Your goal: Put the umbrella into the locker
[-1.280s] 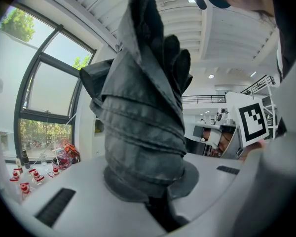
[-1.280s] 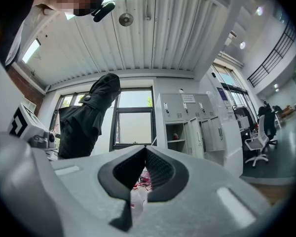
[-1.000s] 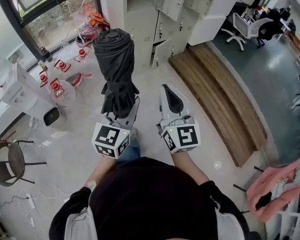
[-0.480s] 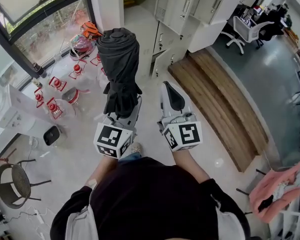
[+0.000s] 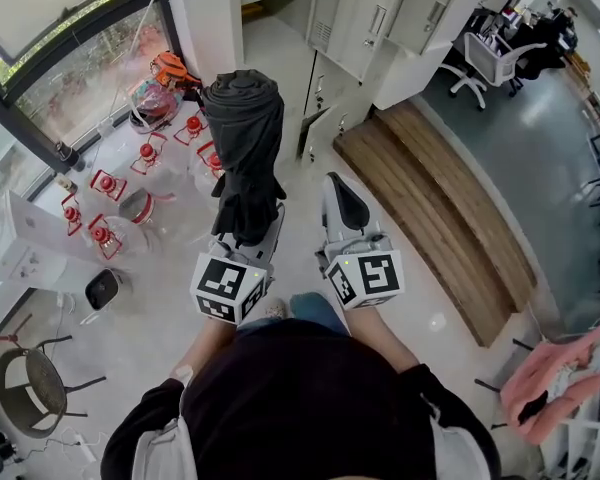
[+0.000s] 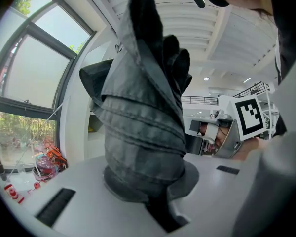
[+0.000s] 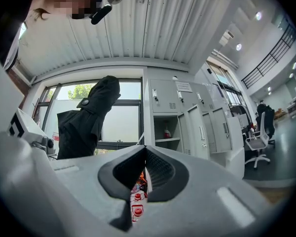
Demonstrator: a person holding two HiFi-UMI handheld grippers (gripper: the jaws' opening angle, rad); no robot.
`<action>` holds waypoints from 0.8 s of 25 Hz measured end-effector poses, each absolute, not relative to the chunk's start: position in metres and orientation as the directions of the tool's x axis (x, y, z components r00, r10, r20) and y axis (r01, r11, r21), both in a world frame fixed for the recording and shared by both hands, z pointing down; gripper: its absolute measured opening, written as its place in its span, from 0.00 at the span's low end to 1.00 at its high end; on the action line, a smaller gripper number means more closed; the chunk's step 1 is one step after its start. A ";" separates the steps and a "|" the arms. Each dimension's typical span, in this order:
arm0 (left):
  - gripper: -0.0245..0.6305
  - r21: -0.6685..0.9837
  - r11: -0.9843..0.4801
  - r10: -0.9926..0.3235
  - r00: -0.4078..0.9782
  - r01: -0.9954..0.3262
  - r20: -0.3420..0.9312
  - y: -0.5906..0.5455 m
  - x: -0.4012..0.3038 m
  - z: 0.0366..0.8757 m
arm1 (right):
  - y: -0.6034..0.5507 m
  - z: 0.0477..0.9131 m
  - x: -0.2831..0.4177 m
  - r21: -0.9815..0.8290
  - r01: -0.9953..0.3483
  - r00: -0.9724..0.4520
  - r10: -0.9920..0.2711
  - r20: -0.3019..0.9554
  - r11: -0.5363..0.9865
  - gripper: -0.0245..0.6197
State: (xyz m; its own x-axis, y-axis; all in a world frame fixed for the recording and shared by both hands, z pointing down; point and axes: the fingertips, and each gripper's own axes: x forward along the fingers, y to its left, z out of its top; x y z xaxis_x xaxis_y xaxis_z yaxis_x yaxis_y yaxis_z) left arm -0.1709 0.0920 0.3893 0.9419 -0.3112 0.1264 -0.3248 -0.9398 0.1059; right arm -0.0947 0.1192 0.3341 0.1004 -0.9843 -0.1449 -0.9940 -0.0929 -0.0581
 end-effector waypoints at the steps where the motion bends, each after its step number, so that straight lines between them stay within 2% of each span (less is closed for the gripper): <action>1: 0.09 0.108 -0.939 -0.312 0.941 -0.326 0.130 0.089 -0.170 0.391 | 0.115 0.335 -0.094 -0.059 -0.994 0.097 -0.985 -0.142 -0.089 0.04; 11: 0.09 0.116 -0.918 -0.362 0.922 -0.378 0.135 0.046 -0.144 0.395 | 0.058 0.336 -0.070 -0.053 -0.999 0.018 -0.988 -0.152 -0.010 0.04; 20: 0.09 0.112 -0.903 -0.405 0.908 -0.415 0.101 -0.013 -0.074 0.388 | -0.014 0.331 -0.001 -0.037 -0.997 -0.058 -0.986 -0.153 0.064 0.04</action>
State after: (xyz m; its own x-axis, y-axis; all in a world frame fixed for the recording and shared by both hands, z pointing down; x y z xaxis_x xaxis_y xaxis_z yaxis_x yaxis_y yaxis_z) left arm -0.0741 -0.0132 0.3877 0.9085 -0.4054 0.1013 -0.4154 -0.9027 0.1122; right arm -0.0006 -0.0135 0.3314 -0.0576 -0.9865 -0.1534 -0.9973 0.0641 -0.0372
